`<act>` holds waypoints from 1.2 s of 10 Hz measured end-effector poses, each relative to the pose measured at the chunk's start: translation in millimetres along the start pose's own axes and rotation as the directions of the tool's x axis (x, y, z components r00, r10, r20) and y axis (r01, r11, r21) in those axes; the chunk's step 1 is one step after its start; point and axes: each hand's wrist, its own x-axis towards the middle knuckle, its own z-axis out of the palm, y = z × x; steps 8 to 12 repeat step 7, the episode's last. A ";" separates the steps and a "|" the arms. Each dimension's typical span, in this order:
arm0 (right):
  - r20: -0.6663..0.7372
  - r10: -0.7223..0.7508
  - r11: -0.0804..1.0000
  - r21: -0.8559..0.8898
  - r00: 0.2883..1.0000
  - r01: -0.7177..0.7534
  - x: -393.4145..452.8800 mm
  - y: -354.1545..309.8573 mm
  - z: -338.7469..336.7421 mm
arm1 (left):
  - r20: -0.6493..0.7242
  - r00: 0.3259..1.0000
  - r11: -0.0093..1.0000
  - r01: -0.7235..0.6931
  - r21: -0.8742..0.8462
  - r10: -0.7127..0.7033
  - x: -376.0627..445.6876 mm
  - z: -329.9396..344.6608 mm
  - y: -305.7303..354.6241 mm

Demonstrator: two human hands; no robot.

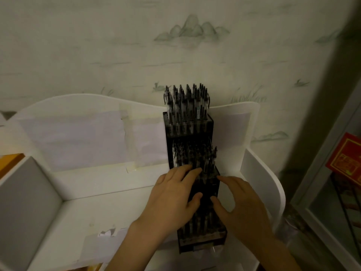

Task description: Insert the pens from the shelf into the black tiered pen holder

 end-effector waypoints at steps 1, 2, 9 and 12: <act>0.016 -0.035 0.999 -0.003 0.999 0.035 12.8 -1.1 -6.1 | -0.008 1.000 1.000 0.005 0.024 -0.005 7.0 -2.1 5.4; 0.060 -0.081 0.995 -0.050 0.995 0.084 25.8 1.8 -14.9 | -0.021 1.000 0.998 0.025 0.058 -0.023 12.8 -8.3 16.8; 0.231 -0.122 0.990 -0.036 0.965 0.134 31.8 -0.9 -36.3 | 0.047 0.983 0.968 0.164 0.191 -0.176 17.9 -42.2 44.3; 0.231 -0.122 0.990 -0.036 0.965 0.134 31.8 -0.9 -36.3 | 0.047 0.983 0.968 0.164 0.191 -0.176 17.9 -42.2 44.3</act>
